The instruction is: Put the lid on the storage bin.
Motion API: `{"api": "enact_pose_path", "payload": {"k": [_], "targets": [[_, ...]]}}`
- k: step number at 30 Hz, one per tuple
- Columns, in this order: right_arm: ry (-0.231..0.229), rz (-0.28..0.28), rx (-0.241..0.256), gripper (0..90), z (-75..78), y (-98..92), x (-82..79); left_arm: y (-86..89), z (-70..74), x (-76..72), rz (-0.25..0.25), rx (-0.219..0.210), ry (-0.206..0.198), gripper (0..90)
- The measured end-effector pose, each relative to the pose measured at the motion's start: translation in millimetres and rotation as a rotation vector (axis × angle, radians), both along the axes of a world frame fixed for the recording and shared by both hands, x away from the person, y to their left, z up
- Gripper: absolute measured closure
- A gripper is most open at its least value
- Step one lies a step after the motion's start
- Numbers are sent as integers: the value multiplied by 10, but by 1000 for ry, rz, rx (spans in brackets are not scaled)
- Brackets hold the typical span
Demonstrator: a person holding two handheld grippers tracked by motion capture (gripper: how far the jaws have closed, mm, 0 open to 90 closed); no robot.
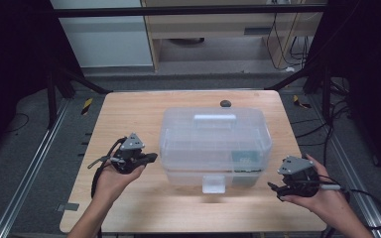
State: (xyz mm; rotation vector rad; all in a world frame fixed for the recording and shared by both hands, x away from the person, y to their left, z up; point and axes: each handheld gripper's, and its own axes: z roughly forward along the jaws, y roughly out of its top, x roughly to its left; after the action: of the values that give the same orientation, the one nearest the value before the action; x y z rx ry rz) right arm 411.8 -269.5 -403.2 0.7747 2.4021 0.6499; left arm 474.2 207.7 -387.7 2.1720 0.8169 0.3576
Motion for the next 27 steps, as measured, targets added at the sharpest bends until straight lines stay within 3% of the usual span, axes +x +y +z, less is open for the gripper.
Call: {"api": "enact_pose_path", "payload": {"k": [5, 12, 16, 19, 22, 23, 25, 26, 27], "targets": [[-6, -59, -44, 189, -85, -118, 115, 158, -21, 98, 50, 44, -16, 897], [-32, -188, -29, 201, -209, -351, 438, 319, -208, 326, 132, 82, -22, 868], [-37, -266, 13, 205, -344, -415, 611, 386, -338, 469, 187, 118, -49, 813], [-41, -352, 77, 201, -530, -459, 763, 441, -468, 585, 240, 121, -63, 768], [-56, -378, 112, 202, -600, -490, 823, 454, -539, 636, 264, 138, -71, 708], [-44, -405, 149, 188, -658, -516, 878, 462, -574, 658, 275, 138, -71, 633], [-43, -407, 156, 182, -687, -525, 905, 480, -639, 691, 300, 130, -63, 597], [-42, -417, 183, 175, -739, -545, 942, 492, -674, 703, 318, 125, -63, 500], [-42, -417, 183, 175, -739, -545, 942, 502, -710, 715, 330, 136, -59, 500]]}}
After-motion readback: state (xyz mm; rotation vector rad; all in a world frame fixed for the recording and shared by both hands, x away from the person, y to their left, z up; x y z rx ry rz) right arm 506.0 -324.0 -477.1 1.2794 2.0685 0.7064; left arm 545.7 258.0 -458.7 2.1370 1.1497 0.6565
